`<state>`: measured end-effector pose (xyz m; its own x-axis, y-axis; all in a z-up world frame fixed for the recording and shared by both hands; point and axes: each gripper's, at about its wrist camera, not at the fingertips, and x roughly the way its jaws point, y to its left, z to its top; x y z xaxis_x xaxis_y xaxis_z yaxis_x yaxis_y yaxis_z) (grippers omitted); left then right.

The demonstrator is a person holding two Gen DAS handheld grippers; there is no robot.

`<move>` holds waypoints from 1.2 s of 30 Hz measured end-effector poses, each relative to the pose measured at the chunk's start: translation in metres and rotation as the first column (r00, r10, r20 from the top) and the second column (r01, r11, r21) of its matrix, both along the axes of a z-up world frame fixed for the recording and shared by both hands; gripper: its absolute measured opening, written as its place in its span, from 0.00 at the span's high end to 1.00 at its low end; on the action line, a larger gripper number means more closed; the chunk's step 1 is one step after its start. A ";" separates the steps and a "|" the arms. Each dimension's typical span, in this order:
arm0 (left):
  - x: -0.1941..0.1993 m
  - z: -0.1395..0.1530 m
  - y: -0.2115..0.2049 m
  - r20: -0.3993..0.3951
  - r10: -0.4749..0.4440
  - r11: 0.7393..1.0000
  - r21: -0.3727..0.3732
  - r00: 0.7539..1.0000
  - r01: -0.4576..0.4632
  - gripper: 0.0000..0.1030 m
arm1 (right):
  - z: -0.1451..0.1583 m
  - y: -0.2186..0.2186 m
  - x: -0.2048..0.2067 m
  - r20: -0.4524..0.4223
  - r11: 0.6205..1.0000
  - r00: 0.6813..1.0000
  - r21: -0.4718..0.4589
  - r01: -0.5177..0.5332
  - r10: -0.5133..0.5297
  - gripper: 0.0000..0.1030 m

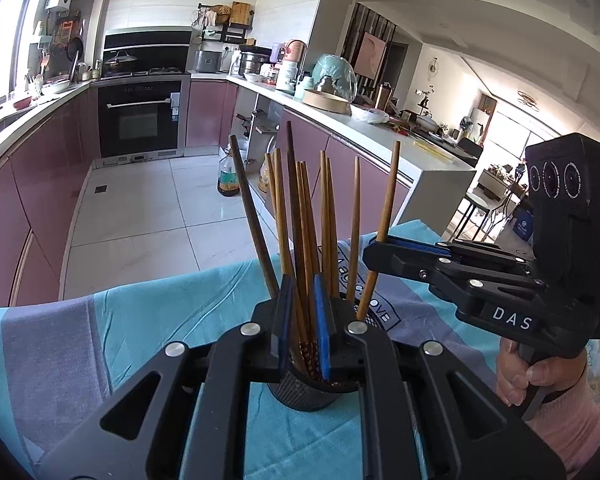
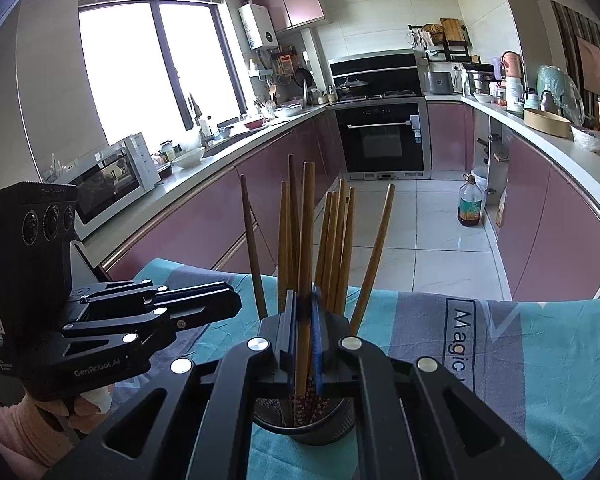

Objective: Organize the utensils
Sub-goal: 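Open both grippers to release the chopsticks and pull back from the cup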

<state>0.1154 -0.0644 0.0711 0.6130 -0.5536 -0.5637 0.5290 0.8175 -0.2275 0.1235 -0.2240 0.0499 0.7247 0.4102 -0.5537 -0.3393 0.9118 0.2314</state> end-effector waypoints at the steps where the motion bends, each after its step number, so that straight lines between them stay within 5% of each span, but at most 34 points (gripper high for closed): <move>1: 0.000 -0.001 0.000 0.003 0.005 1.000 0.002 1.000 -0.005 0.83 | 0.000 -0.001 0.001 -0.003 1.000 1.000 0.004 0.003 -0.003 0.95; 12: -0.001 -0.015 0.011 0.013 0.053 0.999 0.011 0.999 -0.053 0.46 | -0.007 0.000 0.013 -0.027 0.999 0.999 0.006 0.039 -0.039 0.92; 20: -0.006 -0.022 0.020 0.024 0.088 0.996 0.002 0.996 -0.088 0.19 | -0.012 0.001 0.004 -0.016 0.998 0.998 -0.010 0.062 -0.062 0.75; 24: -0.010 -0.027 0.024 0.030 0.104 0.994 0.006 0.994 -0.105 0.19 | -0.010 -0.001 -0.003 0.001 0.997 0.997 -0.004 0.075 -0.075 0.74; 28: -0.019 -0.025 0.030 0.065 0.121 0.993 0.006 0.990 -0.122 0.14 | -0.007 0.003 -0.018 0.042 0.997 0.996 -0.021 0.077 -0.076 0.54; 36: -0.053 -0.021 0.042 0.158 0.180 0.983 0.010 0.971 -0.184 0.06 | -0.009 0.013 -0.052 0.129 0.993 0.987 -0.057 0.104 -0.096 0.30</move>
<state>0.0627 -0.0228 0.0501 0.7835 -0.4121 -0.4652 0.3984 0.9075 -0.1328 0.0714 -0.2108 0.0409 0.8256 0.2991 -0.4785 -0.2685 0.9540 0.1332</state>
